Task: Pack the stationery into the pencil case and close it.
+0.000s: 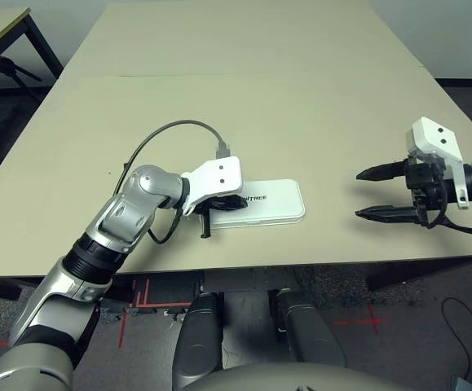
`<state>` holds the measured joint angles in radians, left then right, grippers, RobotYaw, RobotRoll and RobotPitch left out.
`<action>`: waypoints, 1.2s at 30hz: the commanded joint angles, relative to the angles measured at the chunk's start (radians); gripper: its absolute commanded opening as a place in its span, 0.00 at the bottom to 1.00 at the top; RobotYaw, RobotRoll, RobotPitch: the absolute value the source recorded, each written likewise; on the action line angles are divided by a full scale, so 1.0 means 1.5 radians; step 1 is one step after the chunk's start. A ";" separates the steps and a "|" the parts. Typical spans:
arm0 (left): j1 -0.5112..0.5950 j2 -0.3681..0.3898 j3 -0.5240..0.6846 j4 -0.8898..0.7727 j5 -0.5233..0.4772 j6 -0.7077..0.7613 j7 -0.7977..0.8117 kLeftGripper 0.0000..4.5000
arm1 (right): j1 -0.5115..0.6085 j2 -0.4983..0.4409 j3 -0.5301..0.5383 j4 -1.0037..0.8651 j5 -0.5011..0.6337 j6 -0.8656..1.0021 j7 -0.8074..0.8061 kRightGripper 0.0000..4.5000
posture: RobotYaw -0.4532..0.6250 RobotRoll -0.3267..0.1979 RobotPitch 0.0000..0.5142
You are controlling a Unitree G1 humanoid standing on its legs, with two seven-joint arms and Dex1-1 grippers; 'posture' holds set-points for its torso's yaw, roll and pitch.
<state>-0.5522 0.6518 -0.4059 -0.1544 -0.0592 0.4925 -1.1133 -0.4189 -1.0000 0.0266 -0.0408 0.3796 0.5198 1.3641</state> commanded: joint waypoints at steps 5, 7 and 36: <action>0.034 -0.024 0.008 0.049 -0.002 -0.035 0.019 0.01 | -0.003 0.009 0.005 0.003 -0.007 -0.012 -0.013 1.00 | 0.32 0.62 0.28; 0.039 -0.038 0.043 0.041 -0.031 -0.037 0.028 0.01 | -0.004 0.014 0.002 0.005 -0.005 -0.016 -0.018 1.00 | 0.32 0.62 0.28; -0.043 -0.082 0.540 0.428 -0.166 -0.282 0.440 0.99 | -0.213 0.313 -0.188 0.509 -0.117 -0.450 -0.618 1.00 | 0.35 0.62 0.27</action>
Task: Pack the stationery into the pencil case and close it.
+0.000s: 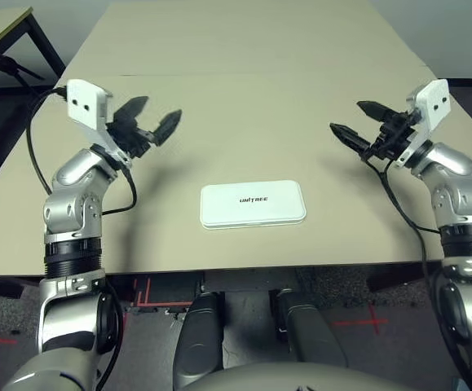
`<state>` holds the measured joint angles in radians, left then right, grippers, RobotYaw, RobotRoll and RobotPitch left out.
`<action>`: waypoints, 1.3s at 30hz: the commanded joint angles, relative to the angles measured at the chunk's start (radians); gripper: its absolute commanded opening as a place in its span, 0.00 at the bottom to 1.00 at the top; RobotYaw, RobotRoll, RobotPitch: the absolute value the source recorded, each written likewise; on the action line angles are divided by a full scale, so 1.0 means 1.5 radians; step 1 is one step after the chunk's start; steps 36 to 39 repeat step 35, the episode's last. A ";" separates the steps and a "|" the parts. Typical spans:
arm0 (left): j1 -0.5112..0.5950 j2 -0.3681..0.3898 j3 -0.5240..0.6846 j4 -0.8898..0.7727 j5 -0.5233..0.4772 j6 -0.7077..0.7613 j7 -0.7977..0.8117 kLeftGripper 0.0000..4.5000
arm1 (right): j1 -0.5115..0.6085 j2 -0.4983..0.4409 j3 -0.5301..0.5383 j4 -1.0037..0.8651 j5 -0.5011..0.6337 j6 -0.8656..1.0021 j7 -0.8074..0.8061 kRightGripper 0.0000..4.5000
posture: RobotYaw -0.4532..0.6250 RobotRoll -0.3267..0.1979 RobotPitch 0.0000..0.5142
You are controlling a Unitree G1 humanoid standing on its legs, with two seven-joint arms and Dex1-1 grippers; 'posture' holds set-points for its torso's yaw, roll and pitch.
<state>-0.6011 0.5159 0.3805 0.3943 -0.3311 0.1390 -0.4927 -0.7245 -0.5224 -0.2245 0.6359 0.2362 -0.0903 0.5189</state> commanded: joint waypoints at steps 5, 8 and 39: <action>-0.023 0.021 0.030 0.149 0.024 -0.113 0.061 0.99 | -0.026 -0.024 -0.041 0.139 -0.042 -0.081 -0.138 1.00 | 0.35 0.62 0.27; -0.028 0.023 0.030 0.181 0.025 -0.141 0.077 0.99 | -0.032 -0.039 -0.051 0.190 -0.044 -0.095 -0.176 1.00 | 0.35 0.62 0.28; -0.057 0.026 0.005 0.247 0.029 -0.175 0.073 0.99 | -0.005 -0.030 -0.058 0.205 -0.027 -0.118 -0.155 1.00 | 0.30 0.62 0.36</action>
